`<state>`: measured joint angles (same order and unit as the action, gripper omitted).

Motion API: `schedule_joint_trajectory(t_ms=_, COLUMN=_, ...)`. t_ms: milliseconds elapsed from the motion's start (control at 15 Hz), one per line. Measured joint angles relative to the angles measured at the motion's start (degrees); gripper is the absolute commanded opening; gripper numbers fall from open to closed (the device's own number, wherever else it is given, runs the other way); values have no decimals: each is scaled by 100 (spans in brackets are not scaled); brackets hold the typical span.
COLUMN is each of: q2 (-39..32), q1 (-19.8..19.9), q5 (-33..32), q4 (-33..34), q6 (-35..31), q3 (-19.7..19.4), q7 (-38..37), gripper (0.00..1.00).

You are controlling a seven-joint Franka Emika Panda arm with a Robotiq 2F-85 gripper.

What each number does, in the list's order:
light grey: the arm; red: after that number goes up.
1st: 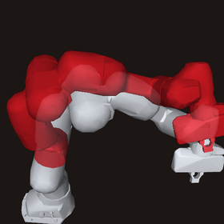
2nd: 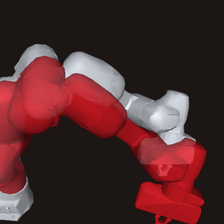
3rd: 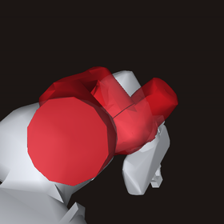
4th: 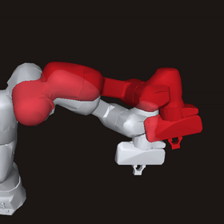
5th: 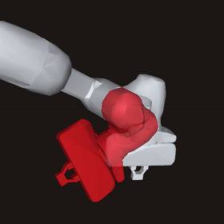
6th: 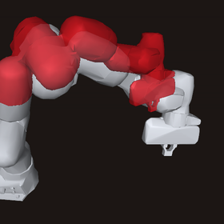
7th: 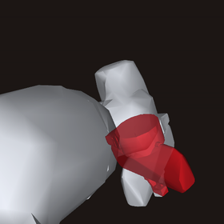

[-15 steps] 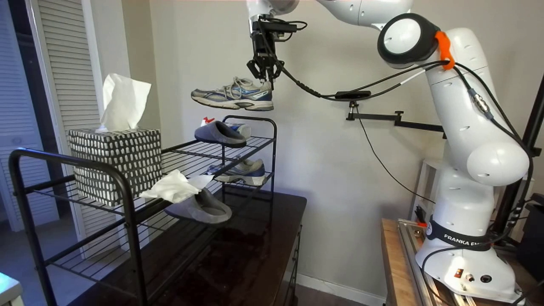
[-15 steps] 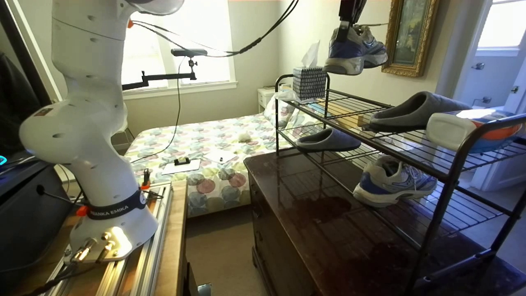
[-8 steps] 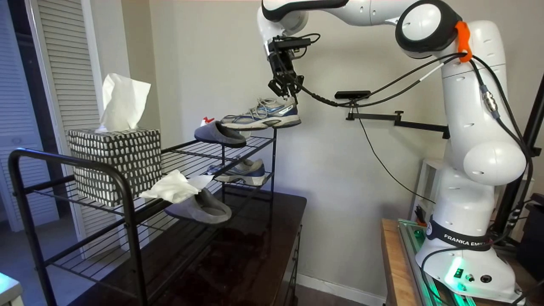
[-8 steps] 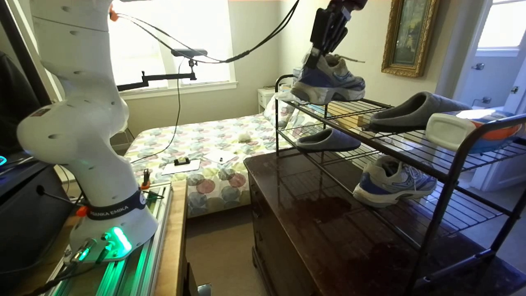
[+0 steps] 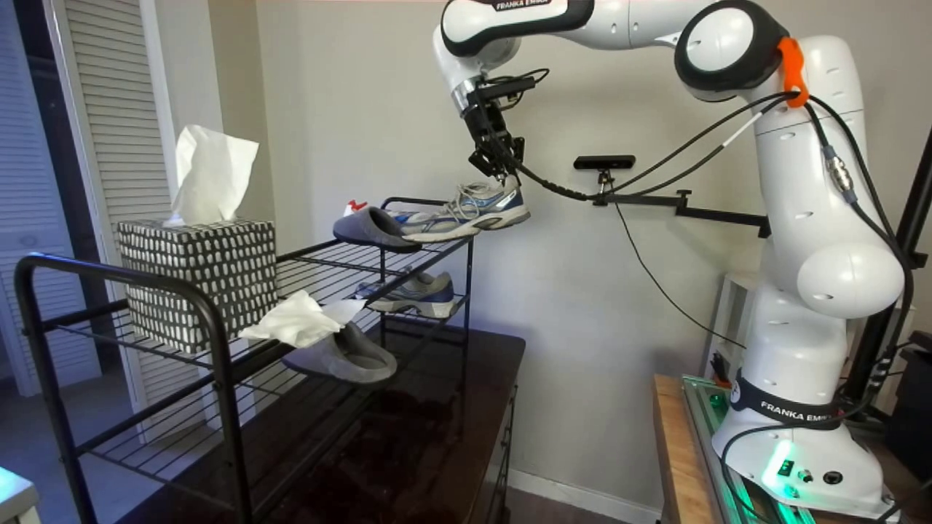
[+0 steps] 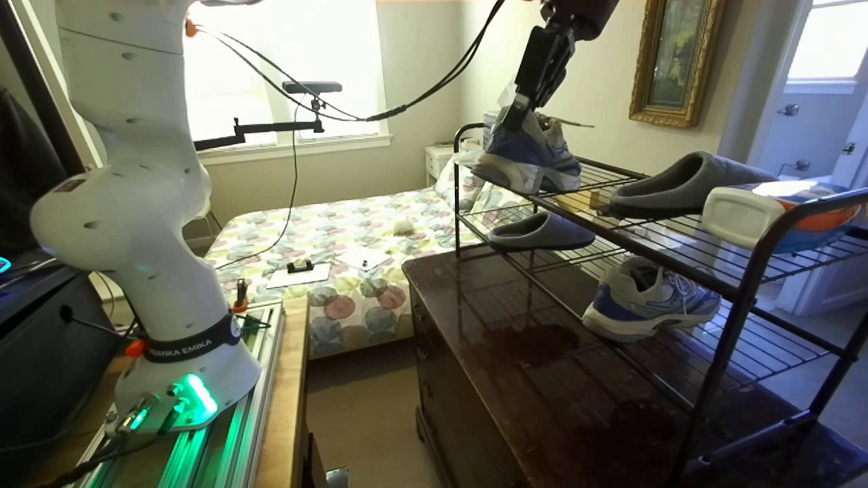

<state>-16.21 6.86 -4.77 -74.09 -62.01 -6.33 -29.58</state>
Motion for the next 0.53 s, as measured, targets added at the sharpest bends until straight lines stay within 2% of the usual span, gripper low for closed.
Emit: schedule_joint_trajectory(t_ms=533, q2=-149, q1=-170, q5=-1798, q4=-115, q6=-8, q3=30, q7=2152, gripper=5)
